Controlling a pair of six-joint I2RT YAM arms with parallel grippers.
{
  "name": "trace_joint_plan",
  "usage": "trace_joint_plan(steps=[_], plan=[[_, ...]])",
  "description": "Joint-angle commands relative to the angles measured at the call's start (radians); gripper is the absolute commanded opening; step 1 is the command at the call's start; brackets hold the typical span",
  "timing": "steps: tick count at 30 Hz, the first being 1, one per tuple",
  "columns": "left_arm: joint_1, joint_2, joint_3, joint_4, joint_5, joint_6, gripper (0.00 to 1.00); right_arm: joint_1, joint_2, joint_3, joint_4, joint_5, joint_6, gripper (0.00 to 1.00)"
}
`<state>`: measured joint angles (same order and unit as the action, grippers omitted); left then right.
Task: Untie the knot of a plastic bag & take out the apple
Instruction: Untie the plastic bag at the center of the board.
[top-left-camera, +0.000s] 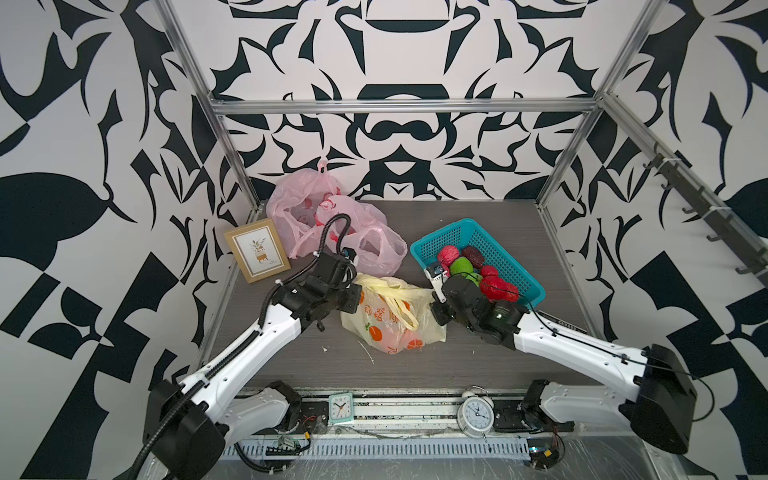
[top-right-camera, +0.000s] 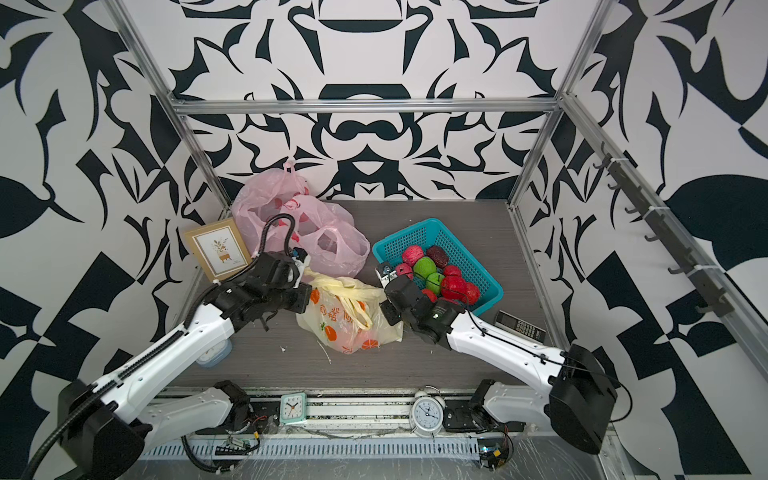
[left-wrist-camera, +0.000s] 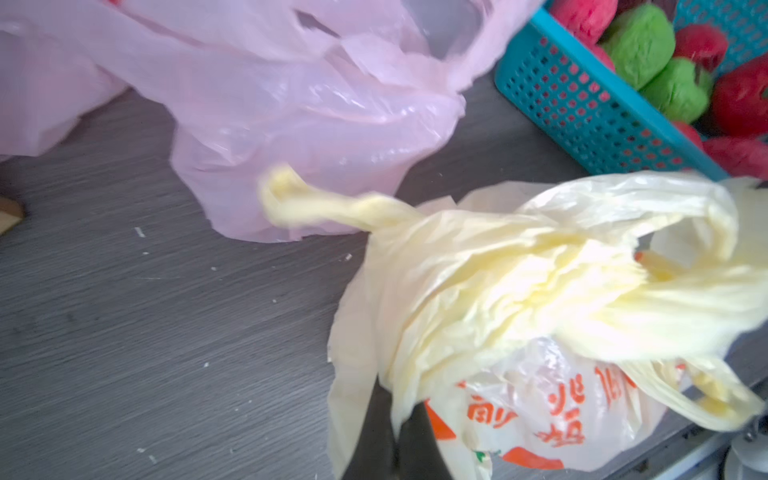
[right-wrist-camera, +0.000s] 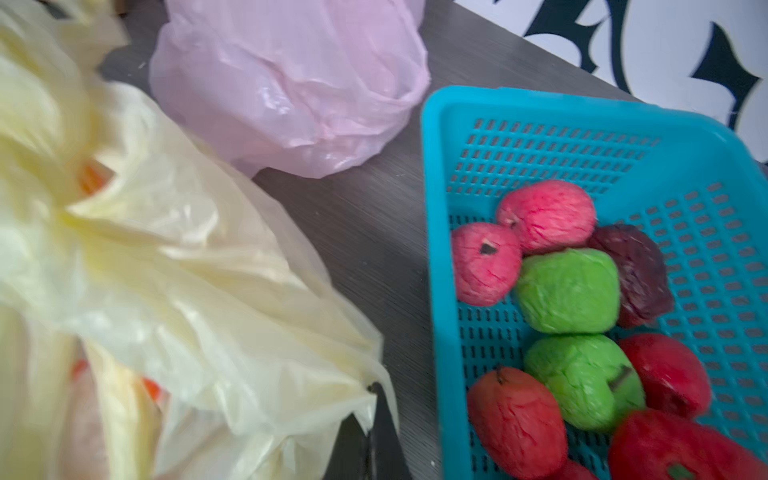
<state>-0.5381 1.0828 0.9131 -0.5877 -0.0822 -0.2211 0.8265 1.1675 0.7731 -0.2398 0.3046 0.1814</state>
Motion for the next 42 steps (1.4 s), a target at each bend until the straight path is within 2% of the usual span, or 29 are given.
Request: trace_joint_plan(steps=[1, 7, 9, 10, 11, 13, 14, 17, 21, 24, 26, 29, 32, 37, 42], plan=[[0.072, -0.051, -0.022, 0.040, 0.022, 0.034, 0.00, -0.045, -0.082, -0.043, -0.057, 0.104, 0.064, 0.00], [0.135, -0.072, -0.074, 0.138, 0.027, 0.026, 0.00, -0.099, -0.186, -0.089, -0.141, 0.071, 0.076, 0.00], [0.139, -0.061, -0.080, 0.184, 0.053, 0.027, 0.00, -0.105, -0.200, -0.080, -0.160, -0.029, 0.031, 0.00], [0.138, -0.048, -0.079, 0.207, 0.077, 0.031, 0.00, -0.104, -0.202, -0.065, -0.171, -0.097, 0.007, 0.03], [0.139, -0.031, -0.076, 0.226, 0.099, 0.036, 0.00, -0.105, -0.203, -0.046, -0.178, -0.200, -0.008, 0.18], [0.139, 0.007, -0.058, 0.243, 0.146, 0.050, 0.00, -0.104, -0.210, -0.008, -0.163, -0.324, -0.008, 0.42], [0.138, 0.024, -0.048, 0.250, 0.168, 0.055, 0.00, -0.104, -0.213, 0.014, -0.153, -0.368, -0.006, 0.48], [0.137, 0.065, -0.022, 0.259, 0.224, 0.067, 0.00, -0.084, -0.186, 0.072, -0.081, -0.488, 0.007, 0.58], [0.135, 0.094, 0.006, 0.260, 0.270, 0.069, 0.00, 0.050, -0.062, 0.157, -0.030, -0.437, -0.046, 0.58], [0.131, 0.098, 0.016, 0.259, 0.283, 0.072, 0.00, 0.101, 0.075, 0.238, -0.020, -0.417, -0.059, 0.58], [0.127, 0.097, 0.021, 0.254, 0.284, 0.075, 0.00, 0.133, 0.148, 0.277, -0.011, -0.353, -0.063, 0.58], [0.127, 0.086, 0.022, 0.249, 0.283, 0.079, 0.00, 0.178, 0.218, 0.321, -0.012, -0.182, -0.065, 0.58], [0.127, 0.079, 0.026, 0.238, 0.282, 0.087, 0.00, 0.208, 0.259, 0.348, -0.012, -0.050, -0.051, 0.58], [0.127, 0.078, 0.029, 0.232, 0.292, 0.096, 0.00, 0.230, 0.306, 0.371, -0.041, 0.059, -0.018, 0.57], [0.127, 0.082, 0.039, 0.233, 0.322, 0.101, 0.00, 0.235, 0.358, 0.391, -0.066, 0.124, -0.004, 0.46]])
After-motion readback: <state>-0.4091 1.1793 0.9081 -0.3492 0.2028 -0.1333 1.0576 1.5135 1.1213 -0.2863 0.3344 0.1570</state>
